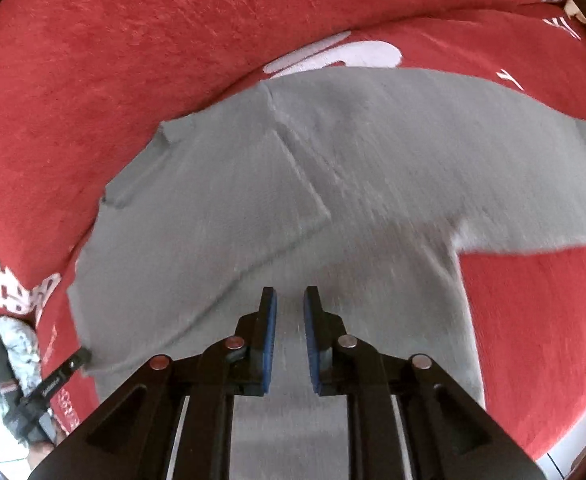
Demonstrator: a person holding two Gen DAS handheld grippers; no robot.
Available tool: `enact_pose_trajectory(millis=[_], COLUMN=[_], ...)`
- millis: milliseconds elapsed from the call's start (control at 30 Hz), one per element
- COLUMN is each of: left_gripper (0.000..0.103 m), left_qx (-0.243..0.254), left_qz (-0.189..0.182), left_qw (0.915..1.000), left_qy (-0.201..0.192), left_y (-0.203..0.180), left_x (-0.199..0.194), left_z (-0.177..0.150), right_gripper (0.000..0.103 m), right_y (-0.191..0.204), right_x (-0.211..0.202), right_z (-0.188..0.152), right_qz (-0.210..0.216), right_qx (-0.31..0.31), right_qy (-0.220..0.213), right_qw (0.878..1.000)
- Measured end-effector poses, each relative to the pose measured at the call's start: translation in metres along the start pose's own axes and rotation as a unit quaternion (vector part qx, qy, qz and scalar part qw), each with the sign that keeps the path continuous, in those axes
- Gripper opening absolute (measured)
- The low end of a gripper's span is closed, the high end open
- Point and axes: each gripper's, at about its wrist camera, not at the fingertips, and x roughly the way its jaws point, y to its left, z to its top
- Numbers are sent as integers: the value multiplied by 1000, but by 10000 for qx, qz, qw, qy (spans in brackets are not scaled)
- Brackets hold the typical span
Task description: Fold small clothes
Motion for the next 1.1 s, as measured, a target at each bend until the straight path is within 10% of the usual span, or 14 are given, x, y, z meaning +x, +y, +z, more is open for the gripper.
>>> enact_pose_trajectory(millis=[300,333,367,400,767,1100], left_gripper=[10,22,74,101,101,101], left_qx=[316,377,412,426,882,982], left_qz=[-58,-44,-28,61,45,79], left_qw=[9994,9991,9990,9989,9961,9949], left_qy=[157,169,179,167,59,212], left_y=[-33,-37,-40,-44,-67,-84], left_x=[-19,-21,-22,-25,-48,-38], left_z=[-32,-36,-39,-43,-61,-64], right_gripper=[29,31,33,33,58,61], right_y=[11,11,11,12,16,-6], right_x=[-20,-23,-27,-30,-47,-44], right_z=[-52,-56,-61,-65,-99,-106], right_qz=[269,312,341,362,444,489], right_qx=[146,172,184,182,363,683], right_qy=[121,117,111,89,59,220], right_qw=[9995,9993,9992,9991,9983,9962])
